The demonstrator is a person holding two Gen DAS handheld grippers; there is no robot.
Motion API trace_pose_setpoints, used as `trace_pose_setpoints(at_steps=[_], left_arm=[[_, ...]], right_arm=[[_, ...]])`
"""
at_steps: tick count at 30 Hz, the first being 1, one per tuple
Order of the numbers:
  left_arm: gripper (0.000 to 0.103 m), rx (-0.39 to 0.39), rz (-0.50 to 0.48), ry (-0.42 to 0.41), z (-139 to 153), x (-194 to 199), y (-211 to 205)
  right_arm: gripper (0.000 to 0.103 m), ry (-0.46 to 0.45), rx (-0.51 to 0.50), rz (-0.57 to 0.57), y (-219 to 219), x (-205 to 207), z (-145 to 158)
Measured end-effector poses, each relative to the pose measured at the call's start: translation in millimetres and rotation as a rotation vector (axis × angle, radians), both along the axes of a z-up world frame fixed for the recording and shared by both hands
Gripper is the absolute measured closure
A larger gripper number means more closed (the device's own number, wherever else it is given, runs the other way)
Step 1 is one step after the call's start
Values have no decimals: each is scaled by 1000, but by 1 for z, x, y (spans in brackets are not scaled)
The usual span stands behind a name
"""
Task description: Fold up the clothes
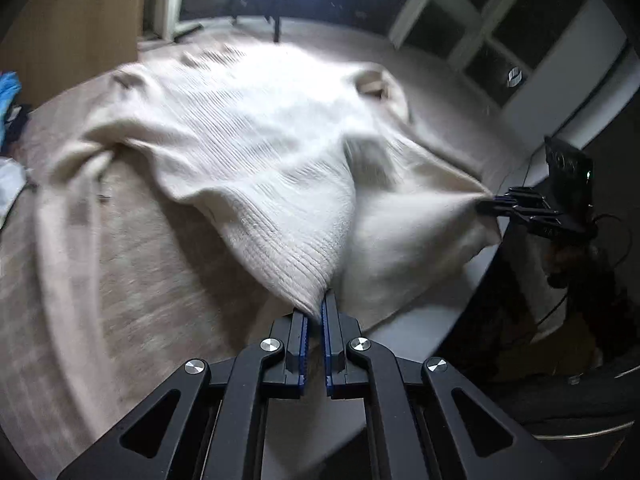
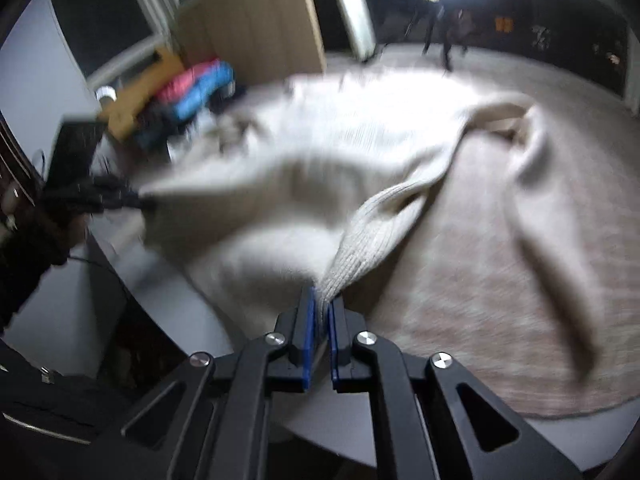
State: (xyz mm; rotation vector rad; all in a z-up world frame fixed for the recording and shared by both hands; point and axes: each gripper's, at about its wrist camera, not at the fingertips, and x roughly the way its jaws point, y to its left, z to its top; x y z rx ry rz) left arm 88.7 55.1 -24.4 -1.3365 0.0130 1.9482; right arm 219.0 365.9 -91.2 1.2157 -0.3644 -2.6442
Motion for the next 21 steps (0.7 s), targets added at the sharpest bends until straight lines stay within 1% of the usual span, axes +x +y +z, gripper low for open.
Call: trace_pose_setpoints(at_steps=[1, 2, 3, 4, 5, 7, 8, 9, 10, 11, 13, 15, 16, 17, 18, 20, 21], left_arm=[[98, 46, 22, -25, 7, 4, -10], [98, 60, 41, -53, 7, 8, -16], [98, 62, 59, -83, 3, 10, -21], [97, 65, 76, -112, -1, 13, -26], [97, 40, 78, -129, -7, 15, -28], [99, -29, 69, -154, -23, 17, -30], [99, -54, 75, -146, -22, 14, -33], [100, -74, 84, -131, -17, 8, -36], [100, -95, 94, -116, -13, 2, -40], [100, -115, 103, -101, -8, -3, -43], [100, -152, 116, -36, 12, -38, -41], [99, -188, 127, 35, 33, -76, -37], [96, -206, 133, 70, 44, -96, -35], [96, -234, 132, 105, 51, -116, -30], [95, -266, 129, 141, 57, -137, -23], [89, -315, 134, 182, 59, -186, -8], [83, -339, 144, 194, 56, -213, 1]], right_arm=[[97, 26, -19, -20, 10, 10, 15], [97, 46, -42, -42, 20, 19, 27], [97, 45, -56, -64, 24, 23, 32], [97, 15, -59, -88, 27, 23, 32], [93, -48, -34, -105, 30, 22, 26], [87, -206, 100, -104, 25, 17, 6], [87, -238, 139, -94, 23, 17, 2], [87, -249, 159, -79, 24, 18, 1], [87, -250, 167, -68, 26, 19, 3], [87, -232, 155, -64, 32, 17, 10], [87, -194, 165, -70, 47, 1, 31], [78, -146, 200, -74, 62, -27, 54], [65, -117, 221, -71, 70, -45, 66], [52, -82, 242, -63, 76, -67, 77], [49, -52, 263, -58, 83, -89, 86], [48, -14, 296, -59, 96, -138, 94], [48, -17, 295, -52, 104, -166, 92]])
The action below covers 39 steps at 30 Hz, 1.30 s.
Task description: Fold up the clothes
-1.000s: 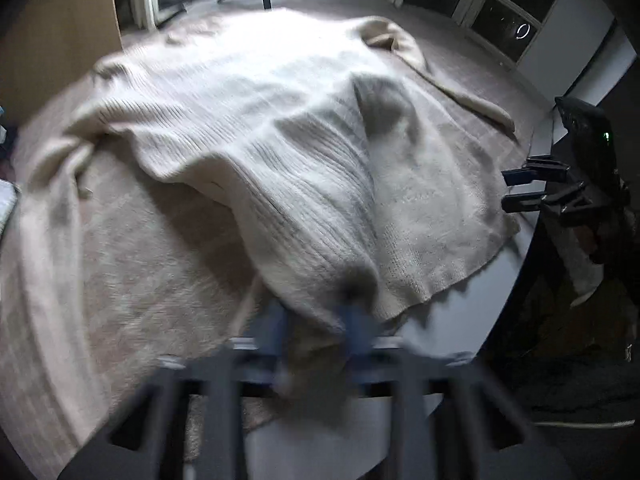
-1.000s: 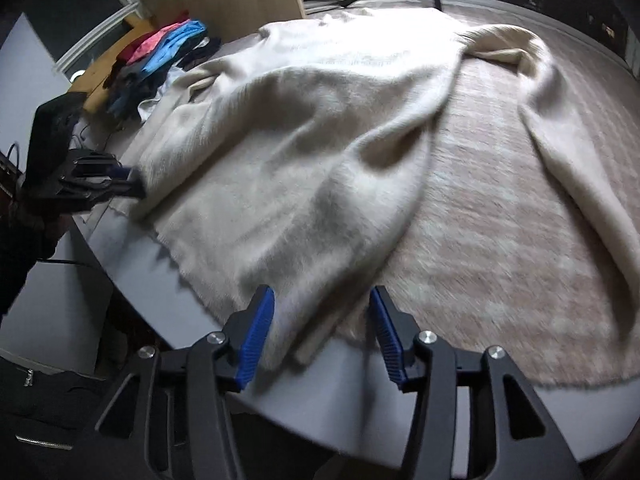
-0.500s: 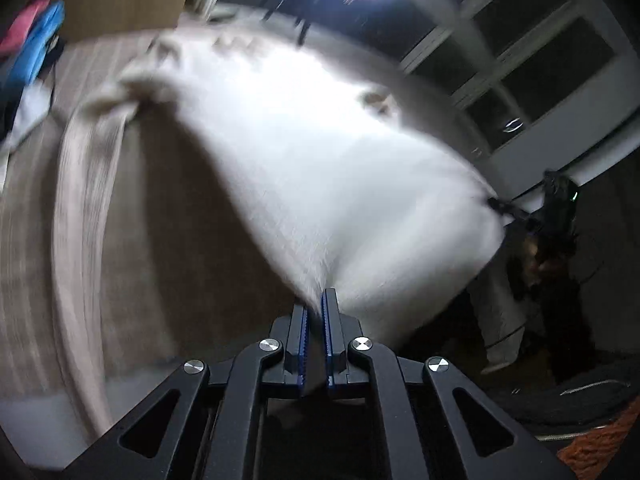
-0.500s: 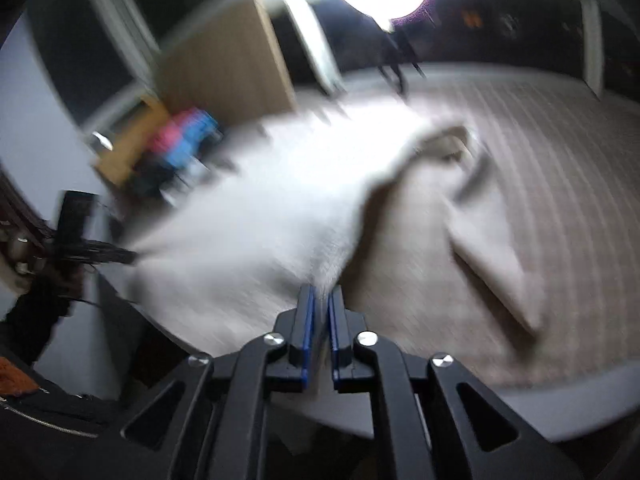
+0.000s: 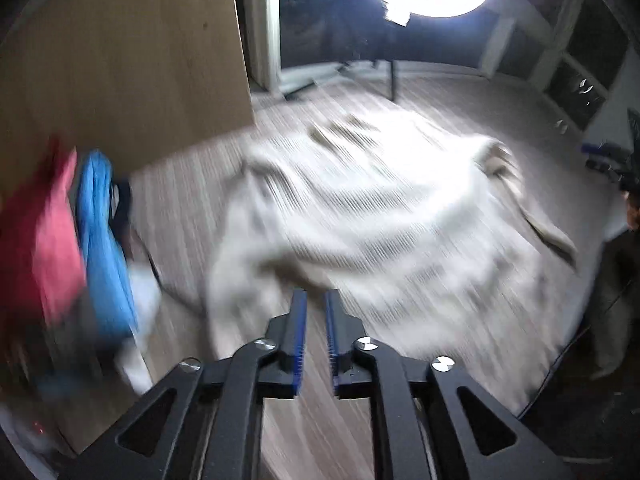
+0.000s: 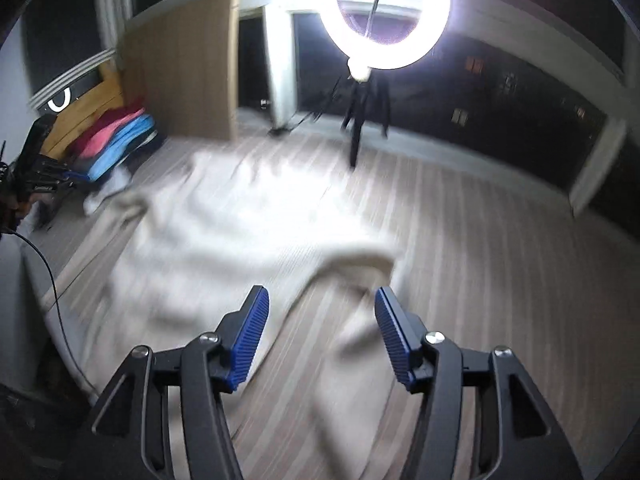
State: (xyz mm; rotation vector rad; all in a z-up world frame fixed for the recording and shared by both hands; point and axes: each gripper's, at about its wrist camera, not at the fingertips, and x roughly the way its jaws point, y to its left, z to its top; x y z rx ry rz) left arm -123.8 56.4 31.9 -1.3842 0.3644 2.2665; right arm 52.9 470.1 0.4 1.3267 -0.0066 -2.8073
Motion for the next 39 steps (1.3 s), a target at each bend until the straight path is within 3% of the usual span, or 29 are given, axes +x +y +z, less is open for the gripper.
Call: trace_pose_setpoints(at_steps=[6, 10, 16, 23, 24, 25, 26, 27, 31, 35, 39], left_arm=[[82, 29, 81, -30, -44, -94, 26], [82, 11, 121, -47, -79, -128, 39], [73, -66, 127, -80, -115, -164, 45], [75, -45, 158, -96, -134, -178, 42], [80, -47, 147, -87, -134, -178, 44], [92, -60, 138, -71, -134, -177, 47], [95, -76, 129, -53, -134, -175, 50], [100, -84, 131, -46, -133, -173, 51], [101, -75, 152, -20, -113, -157, 45], [101, -48, 178, 62, -64, -127, 27], [101, -28, 211, 158, -14, -122, 20]], right_arm=[[48, -66, -42, 58, 38, -144, -67], [48, -103, -125, 82, 49, -204, -116], [48, -119, -190, 133, 44, -245, -152], [49, -169, -196, 176, 40, -265, -181], [53, -162, -206, 194, 39, -264, -180], [74, -154, -217, 212, 38, -262, -180], [90, -145, -219, 221, 37, -260, -179], [90, -134, -208, 215, 36, -258, -177], [94, -35, -229, 202, 37, -230, -154], [94, 98, -236, 171, 50, -183, -108], [94, 234, -182, 147, 63, -152, -54]])
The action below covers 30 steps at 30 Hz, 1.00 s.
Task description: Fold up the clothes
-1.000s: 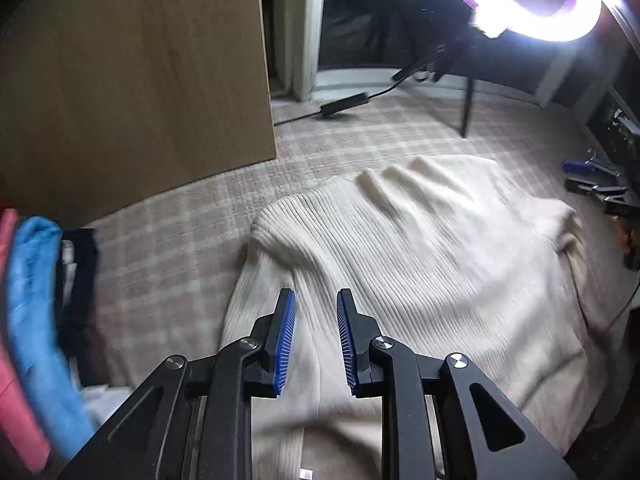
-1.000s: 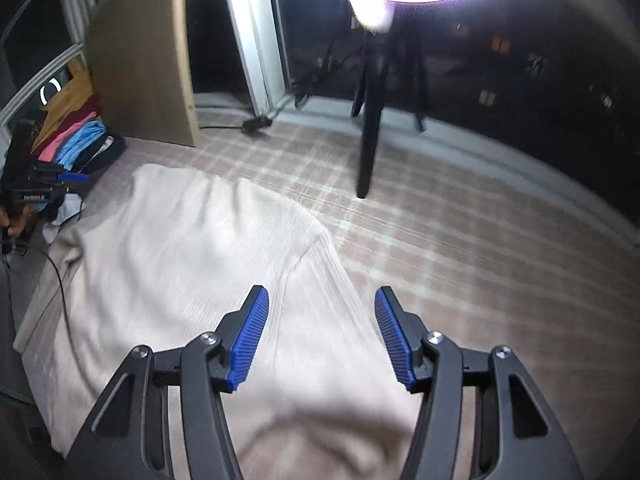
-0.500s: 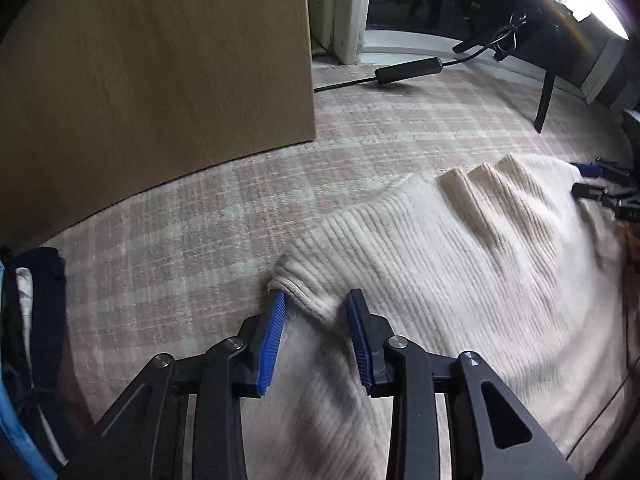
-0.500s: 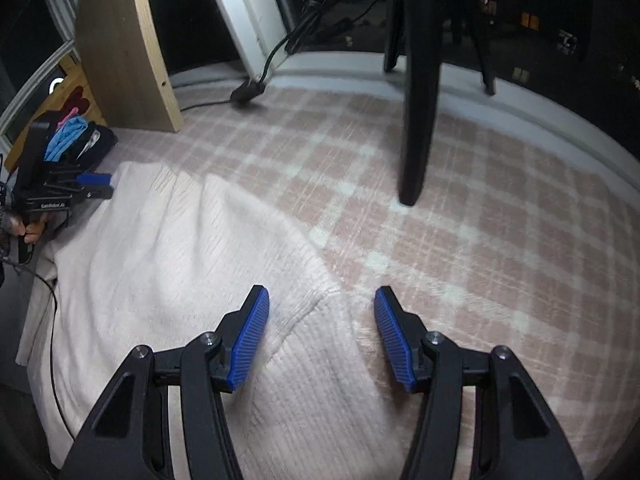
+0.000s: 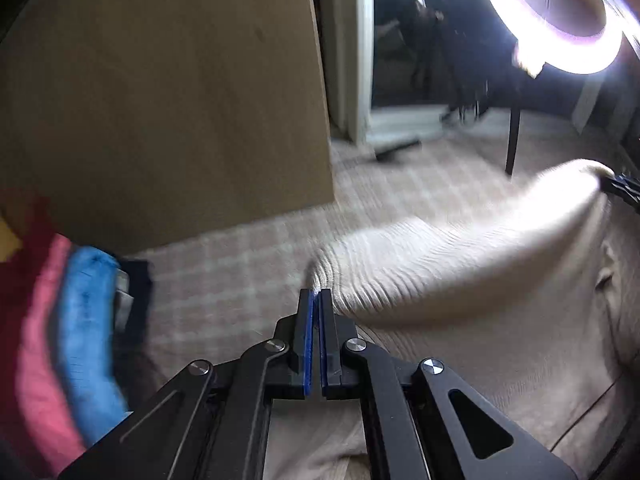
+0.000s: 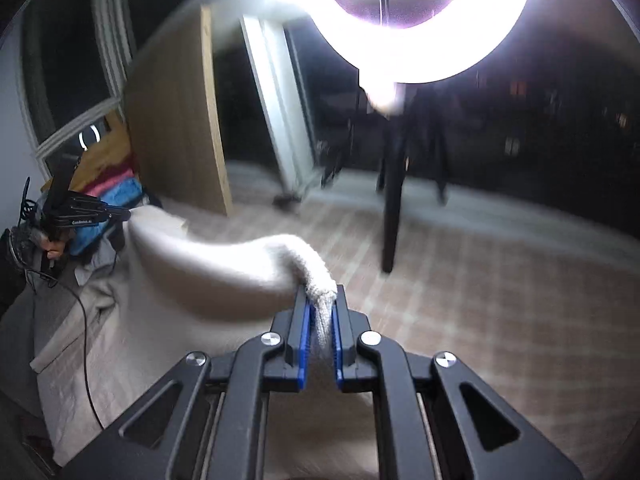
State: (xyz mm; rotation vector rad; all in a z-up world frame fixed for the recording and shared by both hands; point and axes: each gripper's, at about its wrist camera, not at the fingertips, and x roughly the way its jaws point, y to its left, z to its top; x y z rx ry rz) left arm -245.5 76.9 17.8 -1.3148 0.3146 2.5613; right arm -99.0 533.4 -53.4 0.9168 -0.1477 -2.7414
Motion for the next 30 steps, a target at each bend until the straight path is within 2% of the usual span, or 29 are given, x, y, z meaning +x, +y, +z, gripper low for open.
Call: trace_pose_setpoints(at_steps=[2, 4, 7, 9, 11, 12, 14, 15, 18, 20, 22, 24, 26, 28, 30], left_arm=[[101, 3, -9, 52, 21, -7, 8], [101, -9, -12, 85, 21, -23, 18], [101, -32, -15, 129, 17, -49, 34], [101, -19, 3, 87, -8, -67, 39], [101, -28, 12, -52, -54, -87, 43], [100, -46, 14, -95, -69, -90, 45], [99, -83, 22, -129, -85, -89, 43], [97, -93, 32, -127, -85, -86, 40], [97, -75, 36, -99, -56, -64, 20], [97, -65, 35, -88, -31, -37, -3], [86, -70, 34, -85, -14, 2, -22], [80, -41, 17, -123, -15, 46, -37], [80, -20, 2, -167, -23, 90, -48], [80, -26, -26, -223, -39, 138, -51], [80, -20, -56, -243, -47, 176, -50]], right_arm=[[94, 57, 19, -25, 4, 2, 21], [94, 101, 64, -60, 5, -3, 34], [94, 94, 131, -123, 6, -24, 20], [94, 7, 166, -144, 9, -47, -12], [93, -113, 199, -156, 10, -70, -48], [92, -188, 196, -150, 11, -79, -63], [87, -305, 184, -156, 13, -87, -85], [87, -311, 196, -173, 14, -84, -84], [82, -257, 179, -191, 26, -66, -58], [72, -220, 132, -188, 32, -49, -32], [61, -189, 90, -180, 40, -28, -6], [59, -178, 64, -159, 47, 13, 11], [59, -187, 21, -142, 51, 58, 16], [59, -222, -34, -138, 51, 99, 11], [59, -263, -85, -146, 46, 143, 0]])
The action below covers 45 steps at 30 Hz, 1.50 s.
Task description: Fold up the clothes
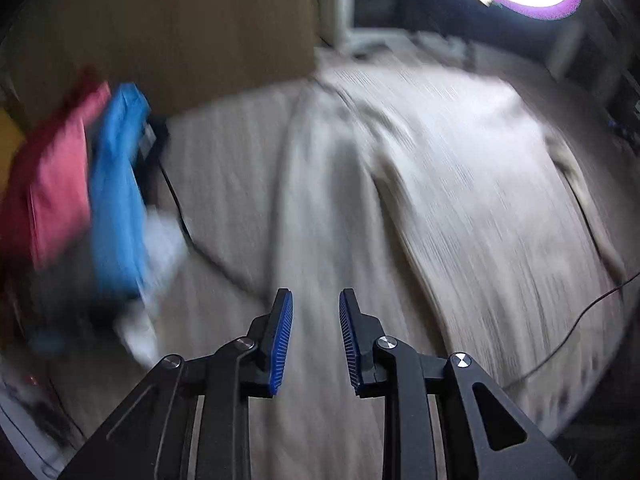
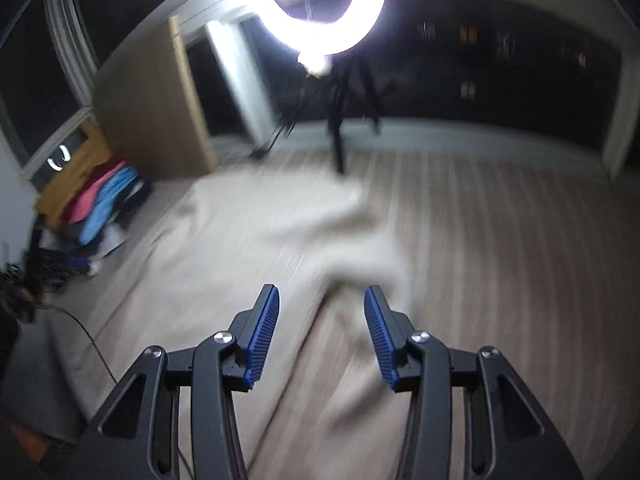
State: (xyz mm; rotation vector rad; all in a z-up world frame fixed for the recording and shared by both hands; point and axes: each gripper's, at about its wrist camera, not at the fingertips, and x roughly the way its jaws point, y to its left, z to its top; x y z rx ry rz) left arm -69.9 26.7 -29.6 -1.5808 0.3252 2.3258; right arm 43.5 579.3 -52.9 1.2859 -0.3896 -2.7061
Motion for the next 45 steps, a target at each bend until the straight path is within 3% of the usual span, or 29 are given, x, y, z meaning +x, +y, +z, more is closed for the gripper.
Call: trace_pose_setpoints(at_steps=[4, 8, 12, 17, 25, 27, 28, 31, 33, 37, 45], left_arm=[[80, 115, -8, -54, -5, 66, 0], [80, 220, -82, -137, -30, 107, 30], [80, 197, -163, -189, -60, 125, 64], [80, 187, -211, -203, -72, 140, 78], [79, 184, -218, -146, -51, 141, 72], [77, 191, -204, -136, -50, 138, 68], [76, 195, -196, -132, -50, 136, 67], [76, 210, -188, -125, -48, 134, 66], [75, 215, -195, -127, -48, 135, 70], [71, 214, -211, -133, -52, 134, 77], [71, 242, -223, -166, -63, 132, 92]], right_arm=[[59, -93, -52, -25, -31, 82, -34], [59, -216, -94, -45, -84, 128, -89], [59, -263, -91, -51, -117, 139, -116], [59, -289, -62, -54, -140, 147, -130], [59, -287, 35, -20, -161, 138, -139], [80, -276, 88, 24, -171, 136, -139], [96, -268, 103, 35, -173, 135, -138], [97, -184, 69, 12, -162, 135, -121], [98, -137, 88, -86, -135, 135, -103], [99, -142, 88, -232, -89, 135, -93], [99, -193, 120, -184, -88, 127, -103]])
